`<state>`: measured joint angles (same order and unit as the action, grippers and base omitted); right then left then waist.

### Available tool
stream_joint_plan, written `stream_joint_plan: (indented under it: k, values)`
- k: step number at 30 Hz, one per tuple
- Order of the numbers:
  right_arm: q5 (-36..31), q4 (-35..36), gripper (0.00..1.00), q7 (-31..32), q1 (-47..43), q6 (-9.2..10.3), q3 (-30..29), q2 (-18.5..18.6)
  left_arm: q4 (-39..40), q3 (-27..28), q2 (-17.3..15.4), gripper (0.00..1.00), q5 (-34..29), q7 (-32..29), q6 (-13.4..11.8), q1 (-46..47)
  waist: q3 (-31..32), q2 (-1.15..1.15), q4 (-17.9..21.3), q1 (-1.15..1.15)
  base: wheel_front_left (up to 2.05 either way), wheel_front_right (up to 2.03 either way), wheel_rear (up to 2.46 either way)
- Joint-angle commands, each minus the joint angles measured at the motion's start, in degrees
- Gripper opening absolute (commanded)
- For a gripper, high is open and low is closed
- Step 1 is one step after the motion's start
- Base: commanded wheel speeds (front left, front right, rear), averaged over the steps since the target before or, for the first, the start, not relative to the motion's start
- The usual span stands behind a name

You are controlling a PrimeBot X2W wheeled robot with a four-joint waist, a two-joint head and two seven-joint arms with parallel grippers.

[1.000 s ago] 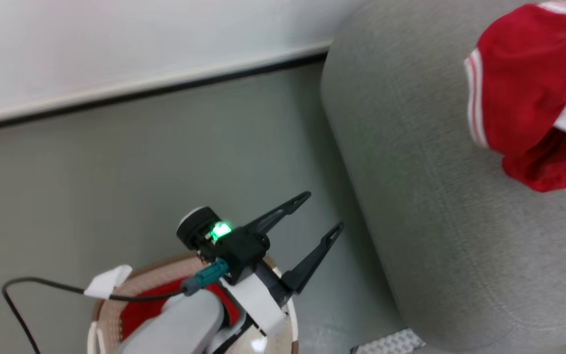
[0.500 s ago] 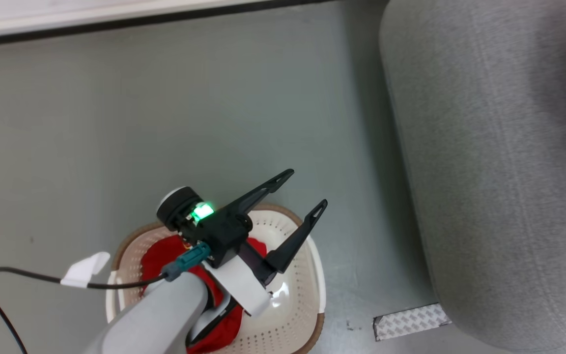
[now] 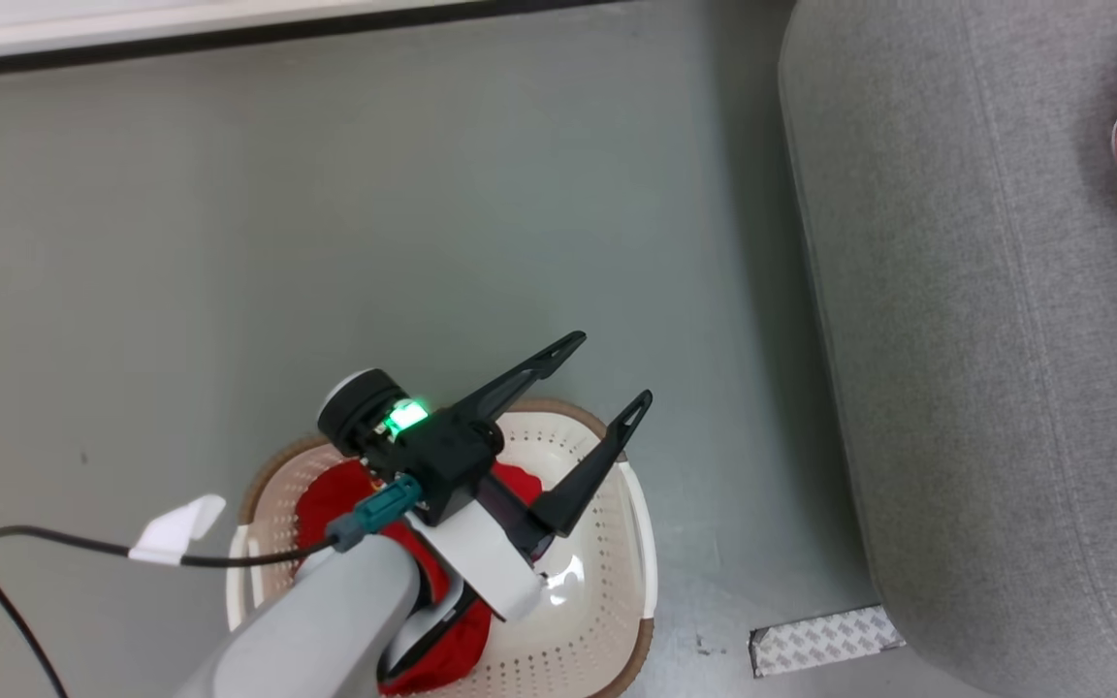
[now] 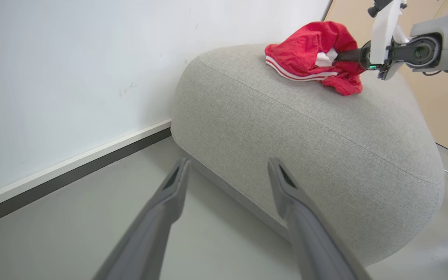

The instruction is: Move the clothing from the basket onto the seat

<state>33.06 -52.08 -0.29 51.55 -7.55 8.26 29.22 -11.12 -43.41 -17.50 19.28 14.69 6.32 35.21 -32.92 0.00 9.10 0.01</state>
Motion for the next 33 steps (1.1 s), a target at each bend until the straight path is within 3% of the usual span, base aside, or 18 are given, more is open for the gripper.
stream_joint_plan:
  k: [1,3,4,5,12,18,28,33]
  values:
    - [1.23,-1.16,0.0,1.36,0.46,0.12,0.67,0.73,-0.37,0.12,-0.12,1.0,0.7,0.26,-0.08,-0.25,0.68,0.0,0.07,-0.01,0.0,0.0,0.0]
    - [2.57,-2.37,0.47,3.15,0.59,0.12,1.96,1.13,-0.71,0.22,0.16,1.0,0.88,0.38,-0.06,-0.49,1.48,0.0,0.07,-0.01,0.0,0.0,0.0]
    - [3.24,-2.81,0.91,4.04,0.45,0.12,2.71,0.97,-0.82,0.24,0.33,1.0,0.93,0.41,-0.05,-0.63,1.98,0.0,0.08,-0.01,0.0,0.0,0.0]
    - [4.05,-3.15,1.0,4.84,0.3,0.12,3.49,0.97,-0.9,0.31,0.51,1.0,0.99,0.46,-0.04,-0.81,2.49,0.0,0.1,-0.01,0.0,0.0,0.0]
    - [8.2,-3.33,1.0,10.3,-1.91,0.13,9.16,1.37,-2.01,1.25,1.42,1.0,1.73,0.46,-0.09,-2.86,7.96,0.0,0.77,-0.01,0.0,0.0,0.0]
    - [8.86,-0.59,1.0,11.04,-3.59,0.13,14.65,3.92,-2.05,3.0,2.17,1.0,2.02,0.47,-0.25,-6.36,14.77,0.0,1.4,-0.01,0.0,0.0,0.0]
    - [9.35,8.59,1.0,3.87,-6.31,0.13,20.27,6.23,-1.54,7.4,2.33,1.0,2.37,0.46,-0.96,-12.7,24.0,0.0,0.71,-0.01,0.0,0.0,0.0]
    - [10.91,14.75,1.0,-1.65,-9.33,0.13,22.25,4.24,-0.84,12.02,1.59,1.0,3.19,0.46,-2.26,-16.58,28.2,0.0,-0.45,-0.01,0.0,0.0,0.0]
